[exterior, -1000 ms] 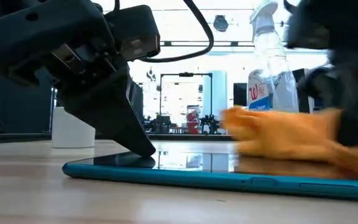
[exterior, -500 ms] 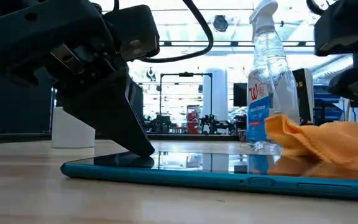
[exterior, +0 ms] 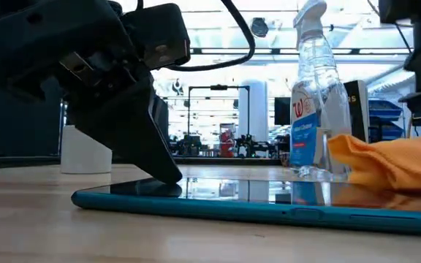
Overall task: Apply microfiber cloth
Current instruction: Spray the back of tablet using the spray bottle
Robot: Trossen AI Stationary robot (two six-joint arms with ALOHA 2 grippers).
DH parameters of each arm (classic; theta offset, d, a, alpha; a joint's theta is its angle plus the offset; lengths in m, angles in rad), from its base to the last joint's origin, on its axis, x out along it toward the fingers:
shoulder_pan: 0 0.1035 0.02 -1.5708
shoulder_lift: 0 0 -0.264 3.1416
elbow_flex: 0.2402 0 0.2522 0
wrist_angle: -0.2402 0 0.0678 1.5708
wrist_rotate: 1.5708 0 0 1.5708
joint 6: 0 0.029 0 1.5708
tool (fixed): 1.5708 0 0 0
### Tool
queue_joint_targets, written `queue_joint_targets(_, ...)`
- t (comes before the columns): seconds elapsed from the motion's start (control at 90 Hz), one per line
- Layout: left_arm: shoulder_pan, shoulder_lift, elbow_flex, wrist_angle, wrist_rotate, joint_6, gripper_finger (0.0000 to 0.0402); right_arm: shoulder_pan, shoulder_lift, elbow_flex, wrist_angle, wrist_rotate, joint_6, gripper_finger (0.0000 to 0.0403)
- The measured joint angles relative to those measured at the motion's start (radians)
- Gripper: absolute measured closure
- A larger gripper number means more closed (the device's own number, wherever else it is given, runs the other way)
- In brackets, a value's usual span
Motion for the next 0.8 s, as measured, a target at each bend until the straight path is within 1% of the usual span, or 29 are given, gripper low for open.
queue_joint_targets(0.122,0.001,0.001,0.025,-0.012,0.059,0.008,0.0402,0.010,-0.013,0.000,0.033,0.064,-0.016,0.0111)
queue_joint_targets(0.2,0.006,0.001,0.041,-0.043,0.094,0.003,0.0402,0.014,-0.002,0.000,0.049,0.079,-0.020,0.0110)
queue_joint_targets(0.311,0.009,0.001,0.065,-0.104,0.098,-0.001,0.0402,0.014,0.026,0.000,0.087,0.081,-0.047,0.0113)
queue_joint_targets(0.556,0.013,0.001,0.109,-0.188,0.097,-0.003,0.0397,0.014,0.062,0.000,0.156,0.134,-0.081,0.0114)
queue_joint_targets(0.667,0.013,0.001,0.137,-0.224,0.100,-0.002,0.0368,0.010,0.074,0.000,0.178,0.135,-0.097,0.0114)
queue_joint_targets(0.8,0.020,0.000,0.149,-0.224,0.146,0.001,0.0306,0.006,0.097,0.000,0.211,0.144,-0.119,0.0114)
